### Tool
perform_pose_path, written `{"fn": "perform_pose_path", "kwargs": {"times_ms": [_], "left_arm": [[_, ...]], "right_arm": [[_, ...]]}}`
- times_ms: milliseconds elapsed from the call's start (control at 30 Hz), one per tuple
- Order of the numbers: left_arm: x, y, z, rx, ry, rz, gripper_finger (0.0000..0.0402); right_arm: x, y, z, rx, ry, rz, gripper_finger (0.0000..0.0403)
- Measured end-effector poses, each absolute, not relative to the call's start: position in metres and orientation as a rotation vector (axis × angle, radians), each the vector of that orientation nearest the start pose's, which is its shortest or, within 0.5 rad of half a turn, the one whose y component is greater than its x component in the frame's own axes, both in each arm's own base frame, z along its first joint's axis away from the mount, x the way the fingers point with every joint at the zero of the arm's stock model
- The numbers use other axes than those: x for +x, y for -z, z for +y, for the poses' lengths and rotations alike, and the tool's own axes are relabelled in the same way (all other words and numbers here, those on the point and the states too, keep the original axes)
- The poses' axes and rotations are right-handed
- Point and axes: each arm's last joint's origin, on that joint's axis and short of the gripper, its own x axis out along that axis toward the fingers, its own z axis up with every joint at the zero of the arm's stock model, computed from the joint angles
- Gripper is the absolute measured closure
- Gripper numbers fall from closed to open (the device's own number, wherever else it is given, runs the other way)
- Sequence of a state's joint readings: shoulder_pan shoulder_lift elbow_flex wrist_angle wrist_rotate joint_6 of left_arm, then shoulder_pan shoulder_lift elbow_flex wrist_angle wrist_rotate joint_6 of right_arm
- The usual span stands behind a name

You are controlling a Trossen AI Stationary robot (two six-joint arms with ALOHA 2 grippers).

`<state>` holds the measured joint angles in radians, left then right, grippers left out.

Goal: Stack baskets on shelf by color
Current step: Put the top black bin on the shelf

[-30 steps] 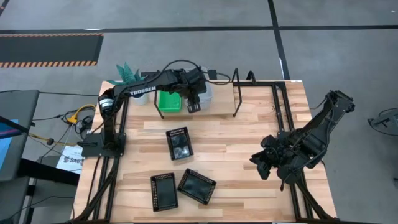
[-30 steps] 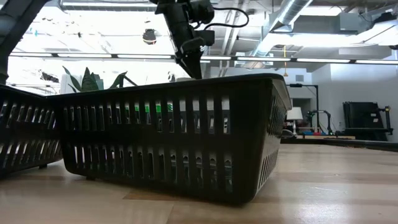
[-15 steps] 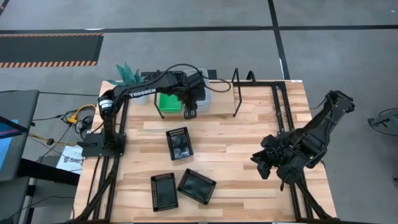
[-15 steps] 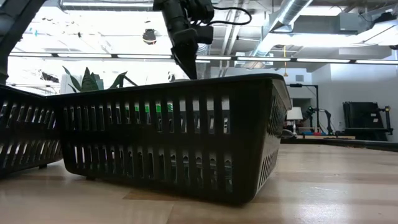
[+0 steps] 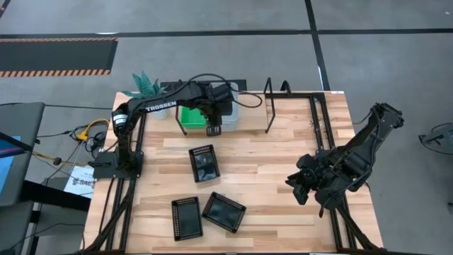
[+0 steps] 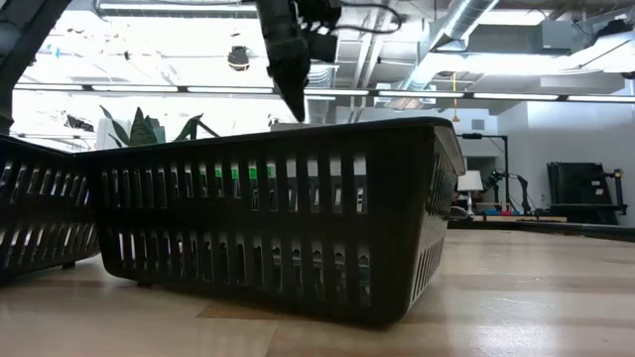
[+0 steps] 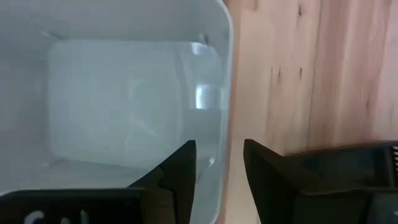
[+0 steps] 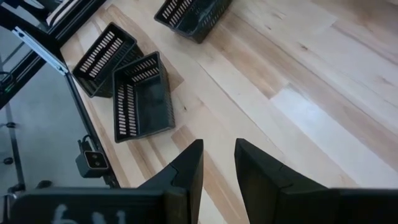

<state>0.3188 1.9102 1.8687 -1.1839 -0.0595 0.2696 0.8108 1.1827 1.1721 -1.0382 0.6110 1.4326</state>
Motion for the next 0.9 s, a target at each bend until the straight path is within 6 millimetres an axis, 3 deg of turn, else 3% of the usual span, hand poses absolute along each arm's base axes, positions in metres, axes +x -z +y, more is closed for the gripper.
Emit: {"fn": "perform_pose_path", "kwargs": {"times_ms": [233, 467, 600, 733, 900], "left_arm": [[0.362, -0.359, 0.113, 0.055, -0.182, 1.191, 0.0265], [0.352, -0.403, 0.081, -0.143, -0.102, 1.098, 0.0234], [0.355, -0.407, 0.039, -0.158, -0.030, 1.102, 0.0231], [0.355, -0.404, -0.015, -0.043, -0.023, 1.129, 0.0232], [0.358, -0.377, -0.076, 0.090, -0.056, 1.148, 0.0230]], "right_arm": [[0.158, -0.326, 0.142, 0.678, 0.377, 0.726, 0.0285], [0.158, -0.326, 0.142, 0.678, 0.377, 0.727, 0.0285], [0.158, -0.326, 0.142, 0.691, 0.382, 0.725, 0.0285], [0.158, -0.326, 0.143, 0.696, 0.382, 0.722, 0.0285], [0.158, -0.326, 0.143, 0.698, 0.380, 0.721, 0.0285]]}}
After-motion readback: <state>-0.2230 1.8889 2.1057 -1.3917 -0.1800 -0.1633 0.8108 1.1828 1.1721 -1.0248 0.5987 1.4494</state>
